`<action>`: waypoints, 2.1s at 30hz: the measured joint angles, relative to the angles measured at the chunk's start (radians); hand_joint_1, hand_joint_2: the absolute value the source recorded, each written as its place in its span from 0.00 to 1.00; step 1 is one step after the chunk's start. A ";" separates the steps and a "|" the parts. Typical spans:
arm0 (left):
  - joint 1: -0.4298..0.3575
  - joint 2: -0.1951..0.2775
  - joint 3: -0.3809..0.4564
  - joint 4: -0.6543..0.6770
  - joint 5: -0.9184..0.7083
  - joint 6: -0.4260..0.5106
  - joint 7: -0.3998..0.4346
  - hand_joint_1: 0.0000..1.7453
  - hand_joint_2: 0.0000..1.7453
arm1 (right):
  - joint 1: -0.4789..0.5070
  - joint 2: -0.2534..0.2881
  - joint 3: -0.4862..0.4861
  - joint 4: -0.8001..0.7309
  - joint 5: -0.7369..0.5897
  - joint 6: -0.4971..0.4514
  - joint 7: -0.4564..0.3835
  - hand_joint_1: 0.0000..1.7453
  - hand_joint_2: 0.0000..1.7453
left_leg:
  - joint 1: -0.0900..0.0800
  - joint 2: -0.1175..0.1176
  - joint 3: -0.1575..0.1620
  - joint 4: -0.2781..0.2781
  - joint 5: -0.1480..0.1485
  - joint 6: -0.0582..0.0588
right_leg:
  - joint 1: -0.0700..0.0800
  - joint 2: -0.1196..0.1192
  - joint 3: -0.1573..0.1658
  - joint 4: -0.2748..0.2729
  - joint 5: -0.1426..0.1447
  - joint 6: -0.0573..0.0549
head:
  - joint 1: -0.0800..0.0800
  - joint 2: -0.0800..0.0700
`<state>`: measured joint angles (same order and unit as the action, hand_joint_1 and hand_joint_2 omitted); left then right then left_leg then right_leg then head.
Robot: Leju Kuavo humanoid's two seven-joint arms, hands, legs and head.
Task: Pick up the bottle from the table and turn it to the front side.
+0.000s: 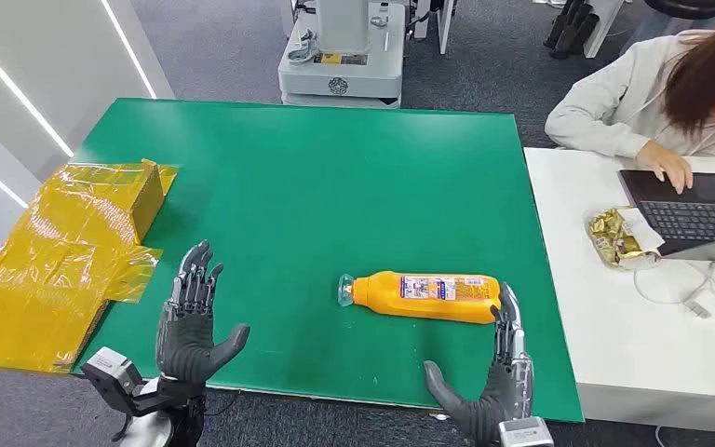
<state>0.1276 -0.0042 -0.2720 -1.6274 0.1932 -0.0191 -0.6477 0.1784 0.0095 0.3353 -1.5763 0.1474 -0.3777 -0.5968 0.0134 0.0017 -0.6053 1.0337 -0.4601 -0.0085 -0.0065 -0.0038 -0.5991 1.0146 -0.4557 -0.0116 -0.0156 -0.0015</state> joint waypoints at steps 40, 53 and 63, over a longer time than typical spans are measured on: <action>0.029 -0.008 -0.008 -0.037 -0.027 -0.028 0.011 0.00 1.00 | -0.103 -0.035 -0.051 -0.016 0.375 0.046 0.216 0.00 1.00 | 0.000 0.000 0.000 0.000 0.000 0.000 | 0.000 0.000 0.000 0.000 -0.001 -0.001 | 0.000 0.000; -0.030 -0.027 -0.008 -0.018 -0.037 -0.116 0.034 0.00 1.00 | -0.409 -0.176 -0.033 0.162 0.472 0.309 0.474 0.00 1.00 | 0.000 0.001 0.000 0.000 0.001 0.001 | 0.000 0.001 0.000 0.000 0.001 0.000 | 0.000 0.000; -0.092 -0.030 -0.008 0.029 -0.024 -0.161 0.064 0.00 1.00 | -0.727 -0.252 0.145 0.502 0.495 0.566 0.602 0.00 1.00 | 0.000 0.000 0.000 0.001 0.003 0.002 | 0.000 0.000 0.000 0.000 0.002 0.000 | 0.000 0.000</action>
<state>0.0352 -0.0340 -0.2799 -1.5987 0.1689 -0.1803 -0.5837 -0.5487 -0.2429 0.4806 -1.0744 0.6422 0.1879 0.0051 0.0131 0.0015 -0.6057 1.0347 -0.4575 -0.0067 -0.0066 -0.0040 -0.5990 1.0150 -0.4539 -0.0112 -0.0155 -0.0015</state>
